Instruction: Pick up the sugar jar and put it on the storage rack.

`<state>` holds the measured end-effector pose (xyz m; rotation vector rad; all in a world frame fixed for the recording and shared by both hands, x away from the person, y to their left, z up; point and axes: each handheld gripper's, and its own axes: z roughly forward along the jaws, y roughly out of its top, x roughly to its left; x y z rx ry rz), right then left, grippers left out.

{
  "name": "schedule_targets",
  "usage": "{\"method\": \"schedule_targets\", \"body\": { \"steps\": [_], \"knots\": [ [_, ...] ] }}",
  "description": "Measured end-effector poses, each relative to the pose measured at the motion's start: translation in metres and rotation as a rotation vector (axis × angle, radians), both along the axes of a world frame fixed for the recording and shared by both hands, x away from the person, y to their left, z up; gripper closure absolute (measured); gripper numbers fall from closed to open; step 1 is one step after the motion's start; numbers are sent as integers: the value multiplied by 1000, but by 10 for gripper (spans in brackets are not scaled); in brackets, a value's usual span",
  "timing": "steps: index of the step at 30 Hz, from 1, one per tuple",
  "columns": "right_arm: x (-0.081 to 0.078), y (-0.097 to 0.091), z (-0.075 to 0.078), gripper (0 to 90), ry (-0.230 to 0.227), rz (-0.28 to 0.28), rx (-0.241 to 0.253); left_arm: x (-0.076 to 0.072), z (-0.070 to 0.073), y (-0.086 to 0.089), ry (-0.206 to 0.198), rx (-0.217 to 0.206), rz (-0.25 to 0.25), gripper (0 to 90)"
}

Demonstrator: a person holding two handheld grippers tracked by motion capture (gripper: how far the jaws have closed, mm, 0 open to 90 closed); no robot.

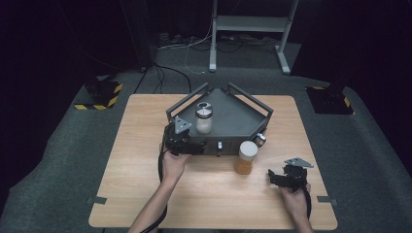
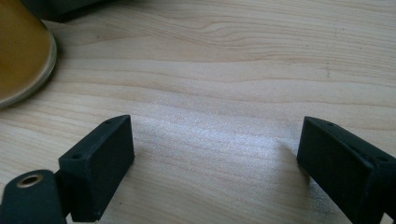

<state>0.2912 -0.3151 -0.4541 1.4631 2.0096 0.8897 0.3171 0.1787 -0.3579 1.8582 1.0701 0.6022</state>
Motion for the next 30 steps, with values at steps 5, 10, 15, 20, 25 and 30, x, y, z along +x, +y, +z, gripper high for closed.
{"method": "schedule_targets", "body": {
  "steps": [5, 10, 15, 20, 25, 30],
  "knots": [
    [0, 0, 0, 109, 0, 0, 0, -7, -9, 3, 3, -11, 2, 3],
    [0, 0, 0, 109, 0, 0, 0, -11, -17, 4, 13, -3, 0, 3],
    [0, 0, 0, 109, 0, 0, 0, -13, -24, 5, 30, -2, -1, 4],
    [0, 0, 0, 109, 0, 0, 0, -15, -29, 5, 35, 11, -4, 5],
    [0, 0, 0, 109, 0, 0, 0, -16, -36, 5, 48, 21, -8, 12],
    [0, 0, 0, 110, 0, -2, 0, -17, -44, 4, 62, 36, -12, 22]
  ]
}}
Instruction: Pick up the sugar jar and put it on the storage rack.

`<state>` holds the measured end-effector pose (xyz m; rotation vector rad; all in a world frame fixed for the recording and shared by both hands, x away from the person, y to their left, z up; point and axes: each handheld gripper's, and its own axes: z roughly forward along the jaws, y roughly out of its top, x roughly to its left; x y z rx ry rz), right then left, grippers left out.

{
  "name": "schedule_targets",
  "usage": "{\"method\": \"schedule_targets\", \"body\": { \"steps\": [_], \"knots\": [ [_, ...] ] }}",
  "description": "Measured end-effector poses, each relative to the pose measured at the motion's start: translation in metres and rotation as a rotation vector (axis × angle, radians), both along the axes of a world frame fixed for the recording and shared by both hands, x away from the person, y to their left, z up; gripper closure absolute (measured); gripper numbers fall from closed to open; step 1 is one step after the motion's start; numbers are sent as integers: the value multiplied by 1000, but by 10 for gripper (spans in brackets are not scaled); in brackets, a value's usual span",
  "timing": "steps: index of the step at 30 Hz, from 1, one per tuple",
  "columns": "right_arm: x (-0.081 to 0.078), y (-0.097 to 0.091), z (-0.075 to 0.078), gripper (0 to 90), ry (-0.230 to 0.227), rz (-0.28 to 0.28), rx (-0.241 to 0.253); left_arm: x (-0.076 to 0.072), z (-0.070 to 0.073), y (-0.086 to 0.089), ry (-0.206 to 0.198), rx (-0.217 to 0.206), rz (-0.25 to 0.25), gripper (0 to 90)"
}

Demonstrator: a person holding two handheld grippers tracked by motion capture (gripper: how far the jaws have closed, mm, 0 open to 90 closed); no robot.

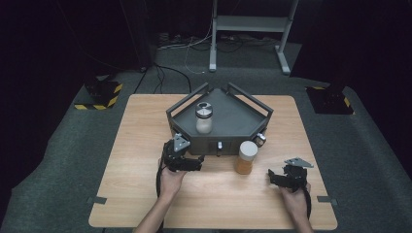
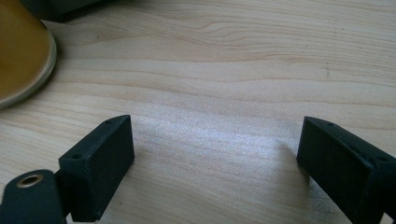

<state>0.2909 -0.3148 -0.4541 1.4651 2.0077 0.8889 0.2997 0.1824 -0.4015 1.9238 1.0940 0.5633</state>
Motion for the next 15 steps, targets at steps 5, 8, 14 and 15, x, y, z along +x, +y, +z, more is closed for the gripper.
{"method": "schedule_targets", "body": {
  "steps": [5, 8, 14, 15],
  "knots": [
    [0, 0, 0, 109, 0, 0, 0, -1, -6, -1, 10, 9, -7, 26],
    [0, 0, 0, 110, 0, 0, 0, 0, -9, -2, 18, 13, -10, 28],
    [0, 0, 0, 109, 0, -1, 0, 1, -18, -5, 39, 27, -14, 30],
    [0, 0, 0, 110, 0, 0, 0, 2, -20, -6, 44, 30, -13, 33]
  ]
}}
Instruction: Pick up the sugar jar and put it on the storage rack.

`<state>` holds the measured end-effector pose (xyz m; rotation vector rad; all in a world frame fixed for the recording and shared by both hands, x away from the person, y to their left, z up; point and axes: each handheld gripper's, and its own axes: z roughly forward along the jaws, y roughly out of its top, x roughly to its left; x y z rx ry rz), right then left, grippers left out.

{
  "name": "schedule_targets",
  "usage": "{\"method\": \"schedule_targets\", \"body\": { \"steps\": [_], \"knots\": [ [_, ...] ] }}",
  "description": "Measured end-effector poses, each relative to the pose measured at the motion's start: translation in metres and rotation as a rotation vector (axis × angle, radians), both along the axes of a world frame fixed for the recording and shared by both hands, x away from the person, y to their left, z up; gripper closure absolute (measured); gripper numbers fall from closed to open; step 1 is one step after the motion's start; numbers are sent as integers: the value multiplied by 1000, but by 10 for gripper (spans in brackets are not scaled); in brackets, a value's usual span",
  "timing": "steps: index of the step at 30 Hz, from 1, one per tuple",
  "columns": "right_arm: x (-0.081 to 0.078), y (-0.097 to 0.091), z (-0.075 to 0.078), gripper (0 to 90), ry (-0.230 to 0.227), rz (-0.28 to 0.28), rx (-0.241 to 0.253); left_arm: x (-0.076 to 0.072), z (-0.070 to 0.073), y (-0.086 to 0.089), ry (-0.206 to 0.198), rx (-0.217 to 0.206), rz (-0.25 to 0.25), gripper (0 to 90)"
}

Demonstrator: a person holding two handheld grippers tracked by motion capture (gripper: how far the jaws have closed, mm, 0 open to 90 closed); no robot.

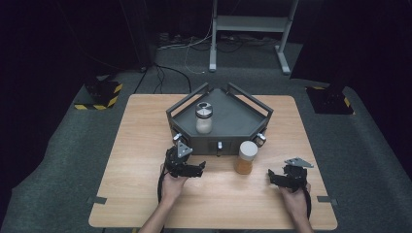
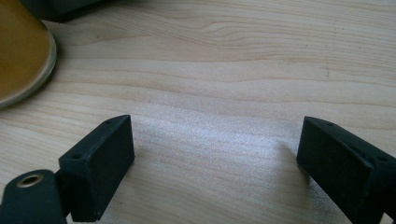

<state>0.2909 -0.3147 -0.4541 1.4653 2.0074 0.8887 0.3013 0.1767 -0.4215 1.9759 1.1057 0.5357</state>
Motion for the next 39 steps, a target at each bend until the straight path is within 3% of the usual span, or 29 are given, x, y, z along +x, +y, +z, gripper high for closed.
{"method": "schedule_targets", "body": {
  "steps": [14, 23, 39],
  "knots": [
    [0, 0, 0, 109, 0, 0, 0, 6, -16, -1, 57, 8, -6, 38],
    [0, 0, 0, 109, 0, 0, 0, 7, -24, -9, 72, 53, -17, 35],
    [0, 0, 0, 109, 0, 0, 0, 11, -30, -13, 97, 62, -13, 34]
  ]
}}
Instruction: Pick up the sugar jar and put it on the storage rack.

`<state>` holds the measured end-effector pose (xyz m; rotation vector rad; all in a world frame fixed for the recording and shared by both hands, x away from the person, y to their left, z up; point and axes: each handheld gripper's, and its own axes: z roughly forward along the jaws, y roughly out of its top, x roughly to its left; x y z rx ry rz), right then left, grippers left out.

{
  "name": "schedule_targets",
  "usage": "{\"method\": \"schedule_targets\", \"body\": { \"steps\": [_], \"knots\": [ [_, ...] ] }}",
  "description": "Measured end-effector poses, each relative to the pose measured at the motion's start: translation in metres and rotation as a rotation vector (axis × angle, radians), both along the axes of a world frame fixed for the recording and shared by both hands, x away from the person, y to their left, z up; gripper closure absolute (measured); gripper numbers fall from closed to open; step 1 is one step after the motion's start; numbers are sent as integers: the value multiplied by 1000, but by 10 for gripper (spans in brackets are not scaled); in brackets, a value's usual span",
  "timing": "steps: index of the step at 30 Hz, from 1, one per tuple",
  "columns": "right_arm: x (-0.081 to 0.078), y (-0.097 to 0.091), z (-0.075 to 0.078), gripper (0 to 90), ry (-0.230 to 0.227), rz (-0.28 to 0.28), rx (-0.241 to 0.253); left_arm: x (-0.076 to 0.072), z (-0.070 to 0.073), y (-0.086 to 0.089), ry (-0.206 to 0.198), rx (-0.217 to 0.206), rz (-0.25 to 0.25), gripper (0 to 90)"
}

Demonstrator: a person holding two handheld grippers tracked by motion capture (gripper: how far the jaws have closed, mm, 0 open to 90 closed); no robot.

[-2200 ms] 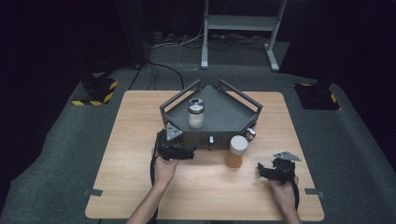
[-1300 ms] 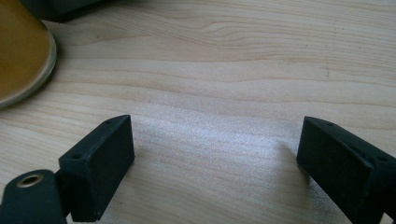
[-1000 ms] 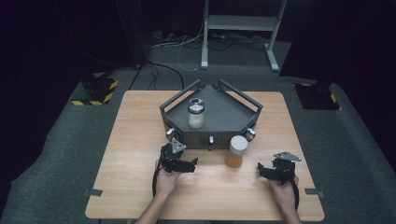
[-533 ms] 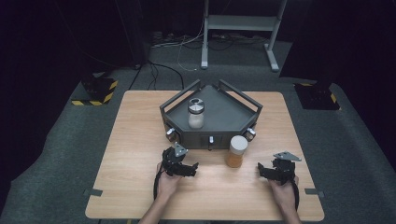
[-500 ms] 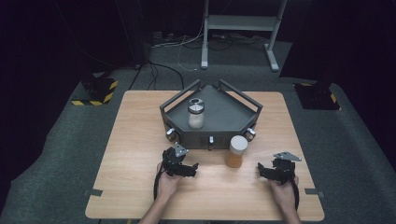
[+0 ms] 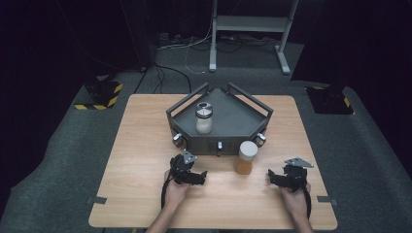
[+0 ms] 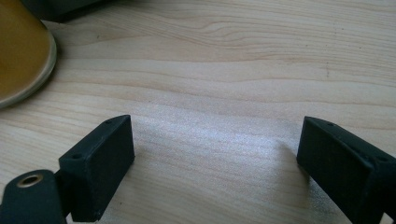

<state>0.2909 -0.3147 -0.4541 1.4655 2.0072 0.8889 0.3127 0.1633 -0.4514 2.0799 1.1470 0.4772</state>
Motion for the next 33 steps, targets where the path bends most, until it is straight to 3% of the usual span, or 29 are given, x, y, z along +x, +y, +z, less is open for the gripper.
{"method": "schedule_targets", "body": {
  "steps": [11, 33],
  "knots": [
    [0, 0, 0, 109, 0, 0, 0, -1, 0, -6, -5, 26, 2, 30],
    [0, -1, 0, 108, 2, 2, 4, -1, 0, -7, -6, 27, 5, 26]
  ]
}}
